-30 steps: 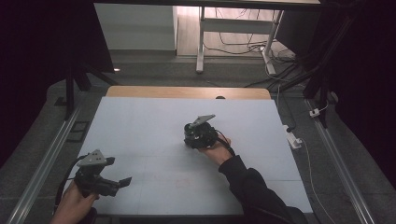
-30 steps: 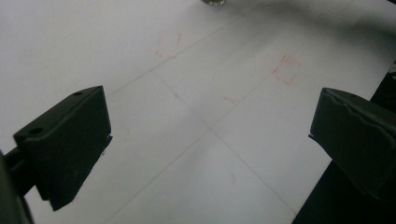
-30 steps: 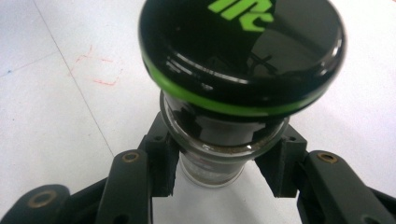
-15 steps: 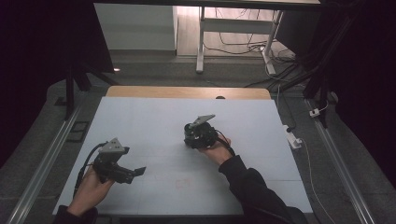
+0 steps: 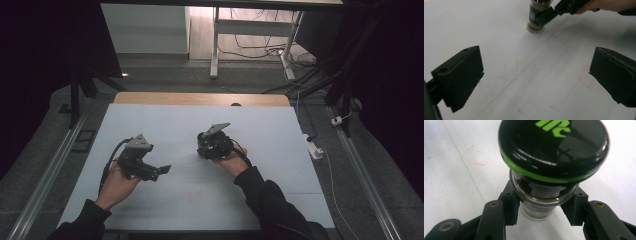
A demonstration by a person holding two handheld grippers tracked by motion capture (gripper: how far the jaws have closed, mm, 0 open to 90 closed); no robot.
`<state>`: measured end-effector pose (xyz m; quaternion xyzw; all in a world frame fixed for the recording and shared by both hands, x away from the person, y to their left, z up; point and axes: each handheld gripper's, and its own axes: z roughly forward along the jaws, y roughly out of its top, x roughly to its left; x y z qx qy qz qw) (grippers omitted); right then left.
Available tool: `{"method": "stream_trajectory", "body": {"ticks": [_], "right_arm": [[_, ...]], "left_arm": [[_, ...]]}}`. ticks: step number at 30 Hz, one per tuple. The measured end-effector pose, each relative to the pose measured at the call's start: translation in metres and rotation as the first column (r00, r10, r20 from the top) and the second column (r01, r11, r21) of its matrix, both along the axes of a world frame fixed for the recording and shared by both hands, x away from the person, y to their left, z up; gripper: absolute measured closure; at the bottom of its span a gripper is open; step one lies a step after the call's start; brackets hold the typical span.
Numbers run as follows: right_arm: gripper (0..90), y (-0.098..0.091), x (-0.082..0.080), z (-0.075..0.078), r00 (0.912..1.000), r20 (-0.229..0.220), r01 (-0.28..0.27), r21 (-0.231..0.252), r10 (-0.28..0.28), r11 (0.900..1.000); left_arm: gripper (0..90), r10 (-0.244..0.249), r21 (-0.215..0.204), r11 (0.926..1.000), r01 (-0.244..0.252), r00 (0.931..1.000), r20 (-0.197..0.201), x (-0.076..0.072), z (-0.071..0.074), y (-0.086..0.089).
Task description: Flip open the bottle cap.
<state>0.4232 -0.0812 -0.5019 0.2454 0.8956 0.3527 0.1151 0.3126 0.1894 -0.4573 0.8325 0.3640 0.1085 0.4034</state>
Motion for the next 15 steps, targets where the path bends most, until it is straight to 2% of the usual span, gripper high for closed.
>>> {"method": "stream_trajectory", "body": {"ticks": [6, 13, 15], "right_arm": [[52.8, 0.000, 0.000, 0.000, 1.0000, 0.000, 0.000, -0.002, 0.000, 1.0000], [52.8, 0.000, 0.000, 0.000, 1.0000, 0.001, 0.000, -0.003, 0.000, 1.0000], [52.8, 0.000, 0.000, 0.000, 1.0000, 0.000, 0.002, -0.001, -0.002, 1.0000]], "left_arm": [[0.1, -0.020, -0.036, 0.9991, 0.020, 0.9997, -0.017, 0.019, -0.002, -0.011], [0.0, -0.061, -0.035, 0.9975, 0.061, 0.9981, -0.008, 0.036, -0.004, -0.027], [0.0, -0.065, -0.021, 0.9976, 0.065, 0.9979, 0.002, 0.041, -0.005, -0.032]]}}
